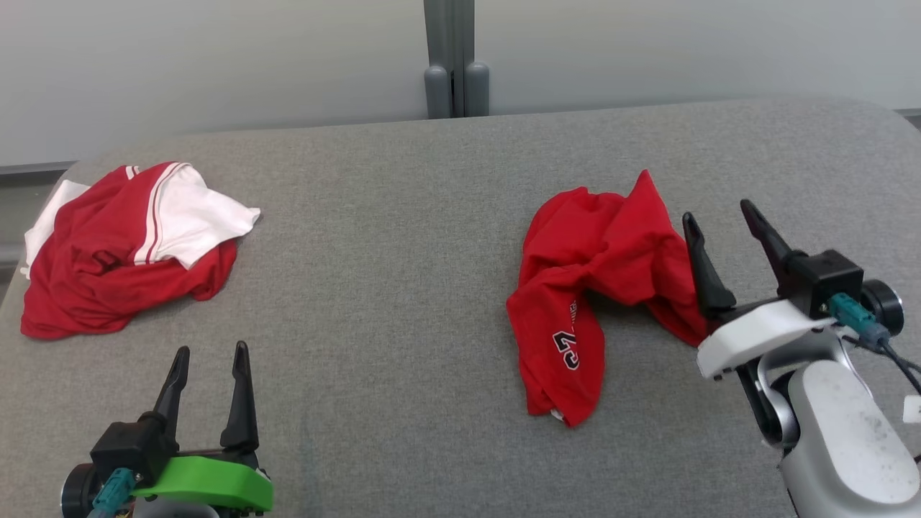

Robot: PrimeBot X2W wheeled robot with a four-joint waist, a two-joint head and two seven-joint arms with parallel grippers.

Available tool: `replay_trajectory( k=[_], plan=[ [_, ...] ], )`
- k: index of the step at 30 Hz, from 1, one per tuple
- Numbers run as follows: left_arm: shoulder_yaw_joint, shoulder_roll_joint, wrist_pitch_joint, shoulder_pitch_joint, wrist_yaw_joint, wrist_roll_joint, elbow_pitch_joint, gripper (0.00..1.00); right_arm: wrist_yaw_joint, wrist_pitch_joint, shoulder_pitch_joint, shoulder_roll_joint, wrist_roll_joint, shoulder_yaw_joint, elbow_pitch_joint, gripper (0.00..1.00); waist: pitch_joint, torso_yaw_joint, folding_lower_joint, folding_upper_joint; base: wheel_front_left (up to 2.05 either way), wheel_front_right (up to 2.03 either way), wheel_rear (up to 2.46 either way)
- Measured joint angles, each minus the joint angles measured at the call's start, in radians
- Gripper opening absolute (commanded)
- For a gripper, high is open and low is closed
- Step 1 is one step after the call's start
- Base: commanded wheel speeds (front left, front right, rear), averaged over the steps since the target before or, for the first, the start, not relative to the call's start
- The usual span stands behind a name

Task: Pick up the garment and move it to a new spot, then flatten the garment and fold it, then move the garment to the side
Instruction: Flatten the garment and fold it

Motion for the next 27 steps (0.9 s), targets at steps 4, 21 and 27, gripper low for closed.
replay_trajectory(
  k=[4, 21, 27],
  plan=[
    [-0.008, -0.006, 0.000, -0.021, -0.001, 0.003, 0.006, 1.00, 0.000, 0.012, -0.101, -0.032, 0.012, 0.014, 0.090, 1.00, 0.026, 0.016, 0.0000, 0.0000, 0.00, 0.00, 0.00],
    [-0.026, -0.026, 0.000, -0.092, -0.013, 0.018, 0.031, 1.00, 0.000, 0.040, -0.264, -0.026, 0.217, 0.126, 0.541, 0.00, 0.129, 0.071, 0.0000, 0.0000, 0.00, 0.00, 0.00],
    [-0.025, -0.031, 0.000, -0.105, -0.017, 0.021, 0.041, 1.00, 0.000, -0.021, -0.297, -0.035, 0.265, 0.185, 0.567, 0.00, 0.124, 0.059, 0.0000, 0.0000, 0.00, 0.00, 0.00]
  ],
)
